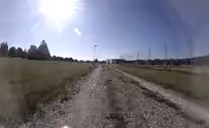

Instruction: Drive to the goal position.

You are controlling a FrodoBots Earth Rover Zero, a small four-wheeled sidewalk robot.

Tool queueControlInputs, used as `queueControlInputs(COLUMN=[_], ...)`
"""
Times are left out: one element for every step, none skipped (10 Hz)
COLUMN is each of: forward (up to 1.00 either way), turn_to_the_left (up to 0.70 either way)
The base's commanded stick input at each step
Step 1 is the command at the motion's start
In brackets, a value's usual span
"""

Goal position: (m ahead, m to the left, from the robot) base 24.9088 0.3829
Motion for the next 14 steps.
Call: queueControlInputs(forward=[0.5, 0.5, 0.5, 0.5, 0.5, 0.5, 0.5, 0.5, 0.5, 0.5, 0.5, 0.5, 0.5, 0.5], turn_to_the_left=[0.0, 0.0, 0.0, 0.0, 0.0, 0.0, 0.0, 0.0, 0.0, 0.0, 0.0, 0.0, 0.0, 0.0])
